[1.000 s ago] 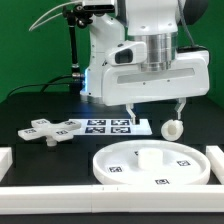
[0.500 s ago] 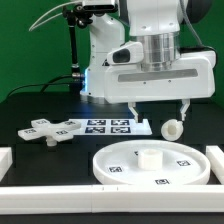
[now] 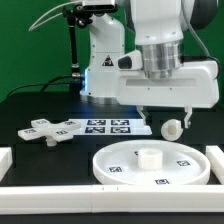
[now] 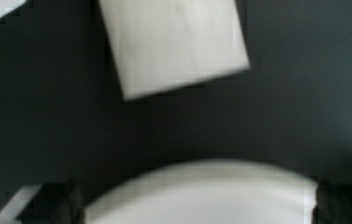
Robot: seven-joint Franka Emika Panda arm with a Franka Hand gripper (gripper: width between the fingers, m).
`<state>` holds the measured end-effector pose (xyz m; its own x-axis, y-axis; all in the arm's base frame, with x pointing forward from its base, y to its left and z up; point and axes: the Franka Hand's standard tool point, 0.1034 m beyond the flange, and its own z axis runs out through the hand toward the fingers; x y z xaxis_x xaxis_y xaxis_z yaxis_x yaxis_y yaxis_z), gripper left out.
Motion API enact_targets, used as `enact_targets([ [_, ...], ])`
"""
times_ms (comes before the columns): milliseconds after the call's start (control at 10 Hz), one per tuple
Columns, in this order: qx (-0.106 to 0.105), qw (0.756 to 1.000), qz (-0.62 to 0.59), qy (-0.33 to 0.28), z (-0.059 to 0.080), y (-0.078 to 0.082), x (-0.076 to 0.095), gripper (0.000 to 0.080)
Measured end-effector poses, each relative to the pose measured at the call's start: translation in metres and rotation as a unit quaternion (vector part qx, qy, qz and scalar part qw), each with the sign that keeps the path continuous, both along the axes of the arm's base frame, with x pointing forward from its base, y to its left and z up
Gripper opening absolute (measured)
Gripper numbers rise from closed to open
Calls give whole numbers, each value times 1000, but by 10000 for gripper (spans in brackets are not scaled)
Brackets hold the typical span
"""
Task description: Assemble round table
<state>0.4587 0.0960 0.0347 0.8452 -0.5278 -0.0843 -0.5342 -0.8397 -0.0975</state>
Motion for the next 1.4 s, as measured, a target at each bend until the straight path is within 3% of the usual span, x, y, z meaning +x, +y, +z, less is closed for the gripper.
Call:
enact_targets([
  [400,4,1000,15,11,1,-2,0,649],
  [1000,97,972,68,204,2,-5,-6,649],
  [1400,138,940,79,303,1,3,-16,649],
])
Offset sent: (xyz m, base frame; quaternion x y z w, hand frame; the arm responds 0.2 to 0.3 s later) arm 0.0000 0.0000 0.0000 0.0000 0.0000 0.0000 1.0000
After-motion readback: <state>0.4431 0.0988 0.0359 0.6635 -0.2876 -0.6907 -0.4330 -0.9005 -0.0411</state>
